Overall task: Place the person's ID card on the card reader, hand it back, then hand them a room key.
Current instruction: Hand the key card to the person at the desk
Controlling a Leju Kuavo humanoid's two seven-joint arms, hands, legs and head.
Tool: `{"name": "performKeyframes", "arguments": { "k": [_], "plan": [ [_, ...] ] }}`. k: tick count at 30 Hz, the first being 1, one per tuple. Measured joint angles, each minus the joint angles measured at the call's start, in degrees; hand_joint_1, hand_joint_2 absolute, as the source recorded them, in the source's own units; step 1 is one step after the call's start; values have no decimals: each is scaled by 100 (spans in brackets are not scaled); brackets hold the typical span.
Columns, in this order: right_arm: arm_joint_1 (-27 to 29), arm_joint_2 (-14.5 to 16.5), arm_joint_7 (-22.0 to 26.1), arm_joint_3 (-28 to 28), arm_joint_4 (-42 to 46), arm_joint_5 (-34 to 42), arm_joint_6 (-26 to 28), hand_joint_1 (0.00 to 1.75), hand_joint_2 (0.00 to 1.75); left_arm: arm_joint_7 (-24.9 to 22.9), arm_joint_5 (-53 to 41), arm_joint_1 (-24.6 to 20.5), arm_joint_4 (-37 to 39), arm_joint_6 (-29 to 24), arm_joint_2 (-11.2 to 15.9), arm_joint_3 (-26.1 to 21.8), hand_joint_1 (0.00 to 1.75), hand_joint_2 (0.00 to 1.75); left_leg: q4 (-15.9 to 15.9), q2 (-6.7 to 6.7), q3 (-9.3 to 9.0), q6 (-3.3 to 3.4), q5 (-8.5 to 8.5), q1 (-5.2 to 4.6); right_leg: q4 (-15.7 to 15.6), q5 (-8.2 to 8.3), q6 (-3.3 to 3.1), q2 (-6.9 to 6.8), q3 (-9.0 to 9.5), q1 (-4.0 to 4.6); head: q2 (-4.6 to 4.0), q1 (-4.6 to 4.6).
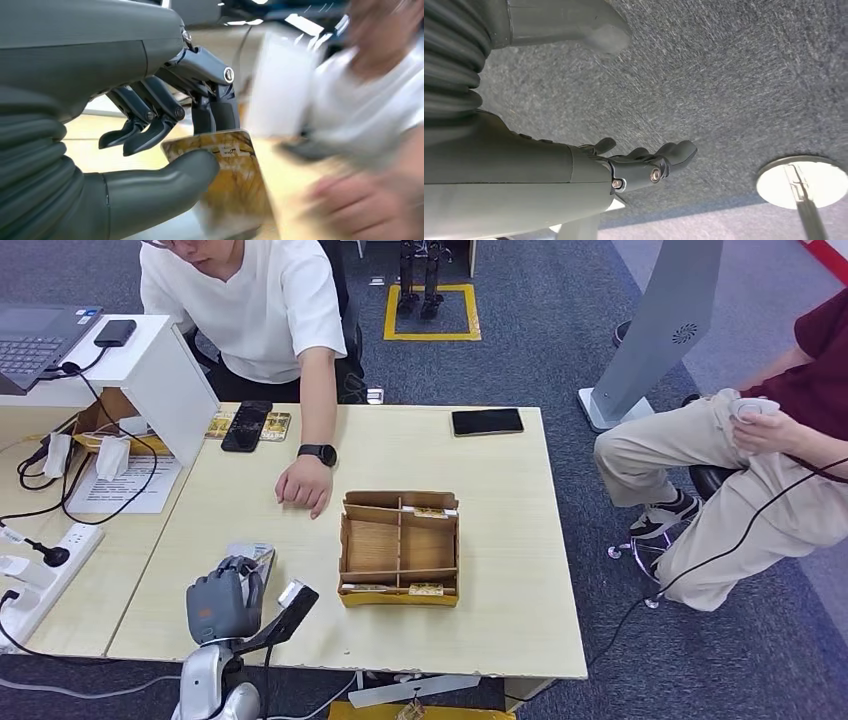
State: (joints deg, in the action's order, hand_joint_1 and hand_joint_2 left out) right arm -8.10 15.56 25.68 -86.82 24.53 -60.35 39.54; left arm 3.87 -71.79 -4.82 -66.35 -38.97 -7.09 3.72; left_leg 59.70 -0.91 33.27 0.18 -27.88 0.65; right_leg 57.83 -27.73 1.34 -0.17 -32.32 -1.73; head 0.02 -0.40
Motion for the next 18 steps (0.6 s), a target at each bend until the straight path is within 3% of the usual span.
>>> {"name": "performKeyframes", "arguments": {
  "k": [3, 5, 9, 18],
  "plan": [
    [3, 7, 40, -3, 30, -169, 0, 0, 175, 2409, 1408, 19, -726, -76, -550, -808, 175, 175, 1, -3, 8, 5, 2, -1, -1, 3, 4, -3, -4, -2, 0, 11],
    [2, 17, 65, -10, 50, -231, 0, 0, 175, 3101, 1965, -22, -1085, -99, -764, -1130, 175, 175, 1, 1, 6, 4, 0, -3, -1, 4, 6, 4, -5, -4, 0, 13],
    [-7, 34, 84, -18, 83, -268, 0, 0, 175, 2852, 2108, -54, -1520, -114, -933, -1405, 175, 175, 1, 0, 6, 2, 0, -1, -2, 4, 6, 2, -9, -1, 0, 8],
    [-26, 87, 75, -130, 172, -387, 0, 0, 175, 3102, 3577, -50, -1947, -112, -958, -1474, 175, 175, 1, 4, 7, 1, 1, 0, -2, 4, 6, 7, -16, -1, 0, 3]
  ]
}}
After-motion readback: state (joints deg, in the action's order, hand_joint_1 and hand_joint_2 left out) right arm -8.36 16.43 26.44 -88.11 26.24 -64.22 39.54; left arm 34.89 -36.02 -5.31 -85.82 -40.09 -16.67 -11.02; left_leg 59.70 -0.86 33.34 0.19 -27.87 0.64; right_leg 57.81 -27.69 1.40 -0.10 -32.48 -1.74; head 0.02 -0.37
